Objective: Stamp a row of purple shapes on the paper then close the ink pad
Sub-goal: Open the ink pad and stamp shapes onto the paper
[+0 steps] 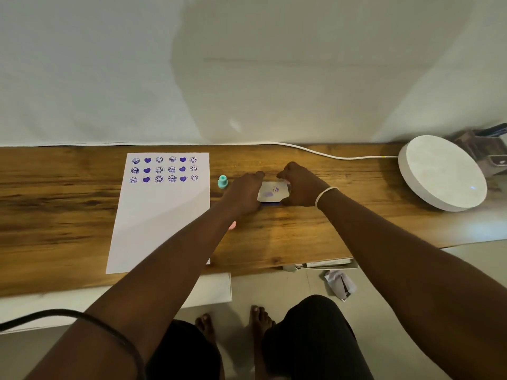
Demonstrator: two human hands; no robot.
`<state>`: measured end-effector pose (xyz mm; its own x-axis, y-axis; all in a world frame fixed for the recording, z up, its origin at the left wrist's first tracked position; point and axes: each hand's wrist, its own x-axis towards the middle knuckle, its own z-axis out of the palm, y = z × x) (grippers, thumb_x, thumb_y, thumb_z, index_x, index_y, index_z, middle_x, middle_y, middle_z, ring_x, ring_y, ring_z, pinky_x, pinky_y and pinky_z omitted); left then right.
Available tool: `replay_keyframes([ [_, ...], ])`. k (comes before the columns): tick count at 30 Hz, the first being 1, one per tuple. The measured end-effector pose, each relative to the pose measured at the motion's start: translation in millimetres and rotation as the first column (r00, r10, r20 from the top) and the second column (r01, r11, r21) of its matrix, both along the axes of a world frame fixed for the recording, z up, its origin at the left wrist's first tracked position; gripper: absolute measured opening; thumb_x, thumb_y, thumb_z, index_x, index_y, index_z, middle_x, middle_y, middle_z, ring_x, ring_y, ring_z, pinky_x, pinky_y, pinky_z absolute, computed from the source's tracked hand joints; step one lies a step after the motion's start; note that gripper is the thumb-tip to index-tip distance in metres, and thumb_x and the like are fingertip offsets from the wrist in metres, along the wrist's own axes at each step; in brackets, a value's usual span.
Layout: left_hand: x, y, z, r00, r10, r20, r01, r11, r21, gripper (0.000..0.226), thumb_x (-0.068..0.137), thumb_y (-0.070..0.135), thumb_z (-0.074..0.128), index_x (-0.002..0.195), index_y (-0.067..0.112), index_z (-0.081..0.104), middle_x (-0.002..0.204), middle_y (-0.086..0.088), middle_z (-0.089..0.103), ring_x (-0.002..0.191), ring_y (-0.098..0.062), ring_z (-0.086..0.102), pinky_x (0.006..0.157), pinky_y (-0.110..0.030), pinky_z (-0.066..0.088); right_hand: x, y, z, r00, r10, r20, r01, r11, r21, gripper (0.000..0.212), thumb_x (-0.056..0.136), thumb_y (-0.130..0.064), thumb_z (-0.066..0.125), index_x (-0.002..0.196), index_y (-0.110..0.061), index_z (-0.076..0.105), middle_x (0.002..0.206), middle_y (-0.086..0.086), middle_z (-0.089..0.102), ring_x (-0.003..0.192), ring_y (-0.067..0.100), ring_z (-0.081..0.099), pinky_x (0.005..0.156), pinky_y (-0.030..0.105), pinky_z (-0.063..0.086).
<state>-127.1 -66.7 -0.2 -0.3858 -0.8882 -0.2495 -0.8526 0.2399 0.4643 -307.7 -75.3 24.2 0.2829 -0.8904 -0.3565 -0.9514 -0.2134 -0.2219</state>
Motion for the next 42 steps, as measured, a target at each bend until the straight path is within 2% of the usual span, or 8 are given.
replay_keyframes([
  [7, 1, 1, 1, 1.000, 0.013, -0.014, -0.013, 1.000, -0.001, 0.081, 0.075, 0.021, 0.080, 0.144, 0.018, 0.037, 0.140, -0.007, 0.054, 0.124, -0.026, 0.056, 0.096, -0.036, 0.051, 6, -3, 2, 0.987, 0.111, -0.117, -0.108, 0.994, 0.031, 0.063, 0.065, -0.040, 0.082, 0.117, -0.011, 0.062, 0.119, 0.015, 0.051, 0.100, 0.032, 0.057, 0.087, 0.036, 0.050],
  [16, 2, 2, -1, 0.999, 0.012, -0.038, -0.013, 1.000, -0.010, 0.081, 0.074, 0.023, 0.081, 0.142, 0.018, 0.038, 0.140, -0.007, 0.054, 0.122, -0.026, 0.057, 0.096, -0.037, 0.052, 4, -8, 2, 0.991, 0.098, -0.090, -0.093, 0.994, 0.055, 0.069, 0.063, -0.041, 0.084, 0.124, -0.015, 0.062, 0.119, 0.011, 0.051, 0.102, 0.027, 0.055, 0.088, 0.033, 0.049],
  [23, 5, -2, -3, 0.996, -0.005, -0.089, 0.011, 0.998, 0.069, 0.064, 0.077, 0.025, 0.079, 0.134, 0.016, 0.053, 0.134, -0.005, 0.058, 0.120, -0.022, 0.056, 0.094, -0.029, 0.048, -3, -11, 1, 0.993, 0.091, -0.073, -0.084, 0.992, 0.091, 0.067, 0.064, -0.042, 0.084, 0.122, -0.016, 0.063, 0.115, 0.010, 0.054, 0.105, 0.026, 0.051, 0.081, 0.027, 0.040],
  [28, 7, -11, 1, 0.995, -0.065, -0.079, 0.072, 0.994, 0.084, 0.058, 0.082, 0.032, 0.072, 0.135, 0.014, 0.054, 0.133, -0.007, 0.060, 0.119, -0.024, 0.056, 0.090, -0.028, 0.048, -15, -16, -3, 0.998, 0.061, -0.021, -0.060, 0.995, 0.079, 0.073, 0.059, -0.049, 0.085, 0.122, -0.018, 0.062, 0.106, 0.003, 0.051, 0.108, 0.026, 0.050, 0.081, 0.028, 0.037],
  [32, 11, -25, 6, 0.990, -0.061, -0.127, 0.073, 0.993, 0.088, 0.037, 0.091, 0.025, 0.060, 0.124, 0.010, 0.065, 0.123, -0.010, 0.066, 0.110, -0.025, 0.060, 0.084, -0.031, 0.047, -26, -17, 6, 0.983, -0.111, 0.147, 0.100, 0.992, 0.080, 0.067, 0.068, -0.043, 0.083, 0.124, -0.013, 0.064, 0.118, 0.006, 0.058, 0.108, 0.022, 0.053, 0.088, 0.033, 0.045],
  [34, 11, -30, 8, 0.988, -0.061, -0.143, 0.073, 0.994, 0.082, 0.031, 0.092, 0.017, 0.056, 0.120, 0.007, 0.067, 0.117, -0.013, 0.068, 0.105, -0.027, 0.061, 0.081, -0.032, 0.048, -31, -17, 9, 0.920, -0.265, 0.291, 0.254, 0.964, 0.076, 0.050, 0.078, -0.035, 0.074, 0.122, -0.012, 0.066, 0.119, 0.008, 0.066, 0.104, 0.025, 0.061, 0.084, 0.031, 0.050],
  [38, 10, -40, 3, 0.985, -0.022, -0.172, 0.035, 0.997, 0.074, 0.032, 0.096, 0.021, 0.054, 0.123, 0.007, 0.064, 0.122, -0.013, 0.065, 0.108, -0.027, 0.059, 0.079, -0.028, 0.044, -29, -8, 11, 0.602, -0.577, 0.552, 0.541, 0.803, 0.249, 0.030, 0.091, -0.009, 0.053, 0.116, -0.008, 0.068, 0.079, 0.000, 0.065, 0.073, 0.020, 0.064, 0.050, 0.011, 0.047],
  [42, 6, -44, 0, 0.976, 0.086, -0.202, -0.071, 0.994, 0.081, 0.039, 0.098, 0.027, 0.052, 0.131, 0.007, 0.054, 0.134, -0.012, 0.057, 0.120, -0.028, 0.054, 0.090, -0.032, 0.043, -23, -1, 2, 0.297, -0.659, 0.692, 0.580, 0.699, 0.417, 0.027, 0.089, -0.001, 0.060, 0.115, -0.004, 0.067, 0.094, 0.007, 0.067, 0.086, 0.023, 0.068, 0.085, 0.036, 0.059],
])
